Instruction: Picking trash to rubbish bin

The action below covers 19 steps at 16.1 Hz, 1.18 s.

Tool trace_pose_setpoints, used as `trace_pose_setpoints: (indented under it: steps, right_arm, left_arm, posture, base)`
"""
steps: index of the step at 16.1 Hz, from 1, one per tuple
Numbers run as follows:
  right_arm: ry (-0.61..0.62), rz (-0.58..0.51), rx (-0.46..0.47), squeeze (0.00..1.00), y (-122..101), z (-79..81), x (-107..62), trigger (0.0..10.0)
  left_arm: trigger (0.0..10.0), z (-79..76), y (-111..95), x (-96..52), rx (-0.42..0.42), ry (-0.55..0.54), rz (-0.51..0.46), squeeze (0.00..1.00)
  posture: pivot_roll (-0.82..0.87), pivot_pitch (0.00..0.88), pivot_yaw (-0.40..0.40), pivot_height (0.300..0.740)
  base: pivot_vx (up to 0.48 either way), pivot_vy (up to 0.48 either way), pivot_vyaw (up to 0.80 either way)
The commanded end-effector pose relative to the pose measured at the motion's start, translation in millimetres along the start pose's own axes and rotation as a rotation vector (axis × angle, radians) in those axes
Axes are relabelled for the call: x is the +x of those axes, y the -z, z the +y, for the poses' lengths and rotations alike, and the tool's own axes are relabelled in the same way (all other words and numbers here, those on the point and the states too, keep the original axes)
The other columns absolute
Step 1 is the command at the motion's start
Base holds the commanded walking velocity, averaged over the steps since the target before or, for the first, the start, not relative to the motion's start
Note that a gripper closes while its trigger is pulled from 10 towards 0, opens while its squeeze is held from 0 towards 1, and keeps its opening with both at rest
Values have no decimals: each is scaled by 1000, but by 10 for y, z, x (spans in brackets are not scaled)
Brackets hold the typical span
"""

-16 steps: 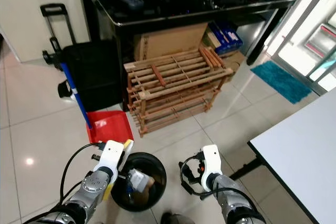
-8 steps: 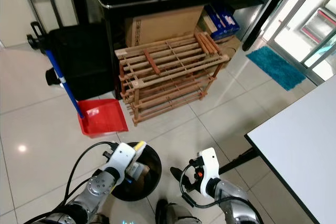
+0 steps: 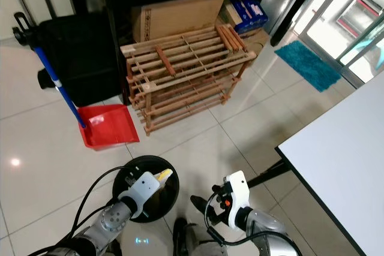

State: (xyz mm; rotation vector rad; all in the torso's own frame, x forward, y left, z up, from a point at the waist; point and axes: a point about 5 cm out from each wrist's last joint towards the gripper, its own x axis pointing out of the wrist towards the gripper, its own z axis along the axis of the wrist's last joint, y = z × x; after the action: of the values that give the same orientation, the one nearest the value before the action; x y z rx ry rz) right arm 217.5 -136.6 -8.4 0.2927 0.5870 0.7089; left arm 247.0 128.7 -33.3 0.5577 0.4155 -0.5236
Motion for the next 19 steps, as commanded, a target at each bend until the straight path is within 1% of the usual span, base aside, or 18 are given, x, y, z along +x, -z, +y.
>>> trace_pose_setpoints:
  steps: [1,3,7,8,9,10,13,19]
  right_arm:
    - [19,20,7,0,26,-39,-81,10000]
    - [18,18,16,0,20,-23,-83,10000]
    - [17,16,29,0,14,13,-78,10000]
    - [21,14,34,0,10,15,-79,10000]
    - [23,12,37,0,8,14,-80,10000]
    - [25,14,38,0,11,12,-84,10000]
    - [27,13,43,0,12,11,-91,10000]
    - [35,14,49,0,28,14,-92,10000]
  left_arm:
    - [10000,-78,-35,14,34,40,-16,0]
    - [10000,-75,-51,15,96,60,-32,0]
    - [10000,-16,-59,16,126,52,-38,0]
    - [10000,-1,-60,16,144,44,-38,271]
    - [10000,13,-64,18,155,35,-40,988]
    - [10000,24,-65,19,153,26,-40,1000]
    - [10000,21,-82,24,179,28,-50,1000]
    - [10000,15,-95,32,196,21,-53,1000]
  posture:
    - [-213,263,-226,740]
    - [-214,267,-226,740]
    - [-208,275,-221,740]
    - [-208,275,-221,740]
    - [-208,278,-220,740]
    - [-209,277,-220,740]
    - [-210,279,-221,740]
    - [-213,281,-223,740]
  base:
    - [0,0,0]
    - [0,0,0]
    - [0,0,0]
    - [0,0,0]
    - [0,0,0]
    - [0,0,0]
    - [0,0,0]
    - [0,0,0]
